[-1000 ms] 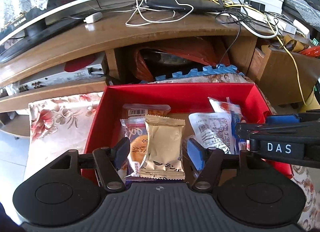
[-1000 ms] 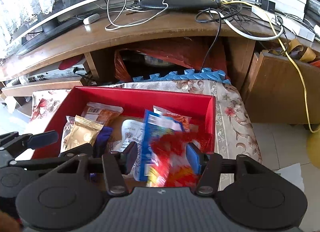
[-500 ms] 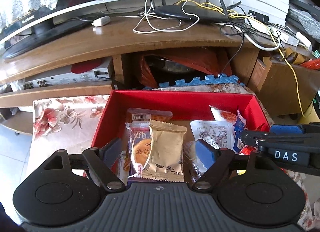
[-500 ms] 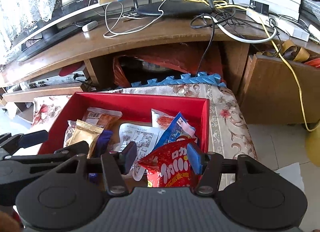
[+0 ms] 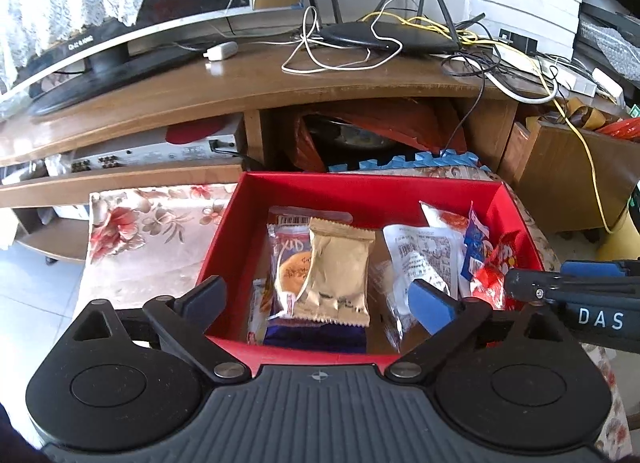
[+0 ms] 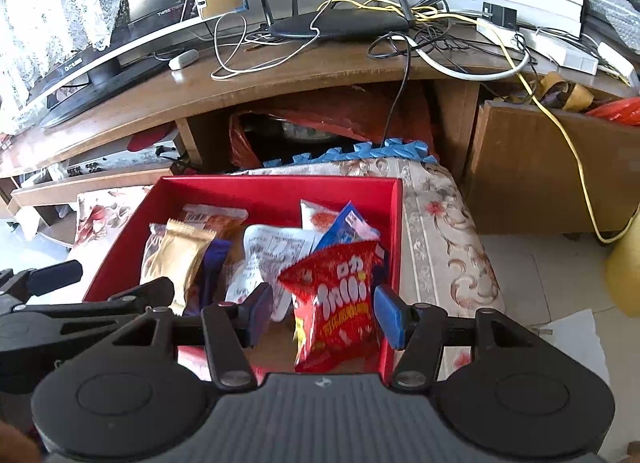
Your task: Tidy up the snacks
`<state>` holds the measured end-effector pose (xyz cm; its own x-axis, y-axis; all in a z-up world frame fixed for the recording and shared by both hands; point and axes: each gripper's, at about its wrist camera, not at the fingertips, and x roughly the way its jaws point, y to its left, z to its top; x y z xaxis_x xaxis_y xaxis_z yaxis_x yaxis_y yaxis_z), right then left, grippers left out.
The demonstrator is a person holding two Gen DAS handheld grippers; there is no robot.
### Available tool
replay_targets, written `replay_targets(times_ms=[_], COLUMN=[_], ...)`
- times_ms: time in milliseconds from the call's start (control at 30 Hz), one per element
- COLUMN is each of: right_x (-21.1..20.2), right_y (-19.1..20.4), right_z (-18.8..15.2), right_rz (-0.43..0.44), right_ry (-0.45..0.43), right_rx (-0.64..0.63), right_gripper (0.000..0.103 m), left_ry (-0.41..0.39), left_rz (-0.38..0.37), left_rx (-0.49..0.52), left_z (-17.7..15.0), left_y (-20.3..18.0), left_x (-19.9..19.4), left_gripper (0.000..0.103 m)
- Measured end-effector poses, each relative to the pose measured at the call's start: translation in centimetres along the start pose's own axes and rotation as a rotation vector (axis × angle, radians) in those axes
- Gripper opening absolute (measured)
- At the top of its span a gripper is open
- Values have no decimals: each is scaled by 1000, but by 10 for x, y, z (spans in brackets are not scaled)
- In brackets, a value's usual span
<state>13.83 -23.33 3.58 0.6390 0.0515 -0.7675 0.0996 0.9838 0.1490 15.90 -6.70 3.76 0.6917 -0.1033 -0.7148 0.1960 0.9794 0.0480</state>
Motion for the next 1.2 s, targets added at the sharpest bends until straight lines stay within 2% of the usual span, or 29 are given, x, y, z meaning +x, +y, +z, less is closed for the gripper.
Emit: replay_targets(times_ms=[267,567,667,1000,1200], right_x=[-14,-30,-34,-45,-49], right_y=[-1,-2,-1,7,11], right_z=[-16,-30,-34,-51,-62], right_rz=[10,27,25,30,30], right_ry=[3,-6,-10,-2,14], right_rx=[11,25,25,-2,-22], right_gripper=[62,62,62,62,62], left_ry=[-27,-60,-49,-43,3], left_rz=[13,-18,-35,-8,-2], left_rx=[-22,-75,-92,-75,-85], left_z=[-15,-27,-31,-48,-59], left_y=[0,3,6,7,10], left_x=[-16,-32,-33,-45,-50], left_gripper=[103,103,103,103,103])
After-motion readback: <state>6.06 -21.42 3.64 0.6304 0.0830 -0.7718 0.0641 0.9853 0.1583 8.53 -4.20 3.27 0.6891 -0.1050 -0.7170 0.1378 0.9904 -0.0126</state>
